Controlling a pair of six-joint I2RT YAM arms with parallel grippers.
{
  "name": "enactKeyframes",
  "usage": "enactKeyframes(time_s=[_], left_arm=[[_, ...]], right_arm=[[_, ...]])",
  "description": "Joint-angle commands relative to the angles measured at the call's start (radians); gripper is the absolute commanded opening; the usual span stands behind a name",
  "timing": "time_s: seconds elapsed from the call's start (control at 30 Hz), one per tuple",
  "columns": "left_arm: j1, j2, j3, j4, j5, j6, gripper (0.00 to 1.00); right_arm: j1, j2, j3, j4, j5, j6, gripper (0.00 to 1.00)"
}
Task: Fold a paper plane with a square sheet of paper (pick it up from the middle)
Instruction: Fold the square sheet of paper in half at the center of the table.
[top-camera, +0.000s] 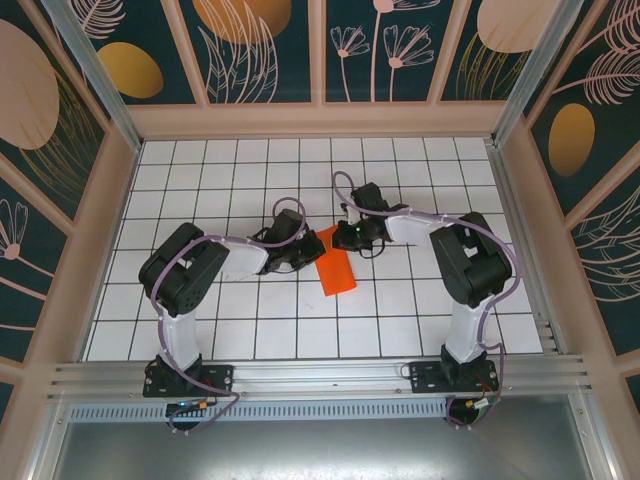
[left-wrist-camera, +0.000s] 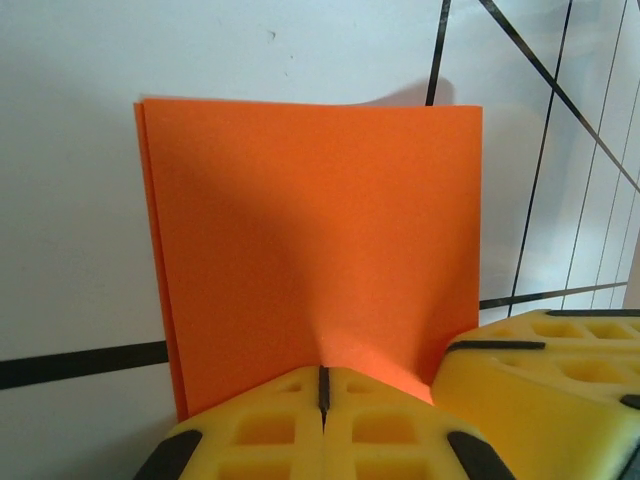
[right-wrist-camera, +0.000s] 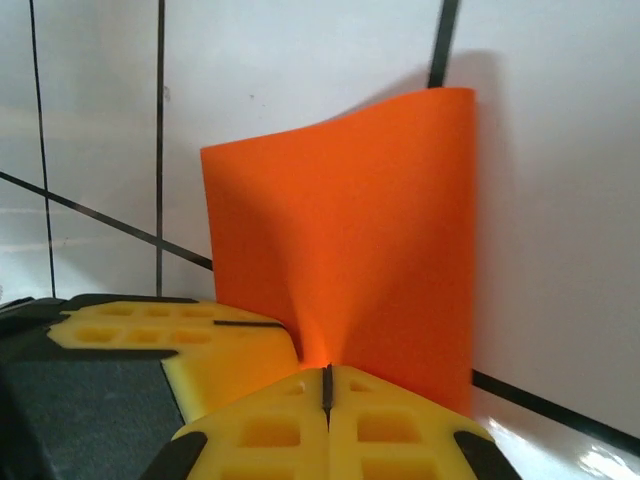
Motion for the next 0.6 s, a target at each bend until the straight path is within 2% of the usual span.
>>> enactKeyframes(time_s=[0.0,0.3,0.5,0.57], left_arm=[[-0.013,0.093,-0.022,-0.202,-0.109,0.031,0.0],[-0.021,0.095,-0.027,-0.224,-0.132,0.014,0.0],[-0.021,0.087,-0.052,-0.237,-0.148,0.002,0.0],[-0.021,0.082,-0.067,-0.237,-0.154,-0.003,0.0]], right_arm=[[0.009,0.017,0.036,-0.041,0.006,0.02,0.0],[0.03,0.087,0.081,-0.107,0.037,-0.012,0.0],[0.021,0.088,0.052,-0.117,0.039,-0.059,0.0],[-0.016,0.071,0.022,-0.11,0.035,-0.084,0.0]])
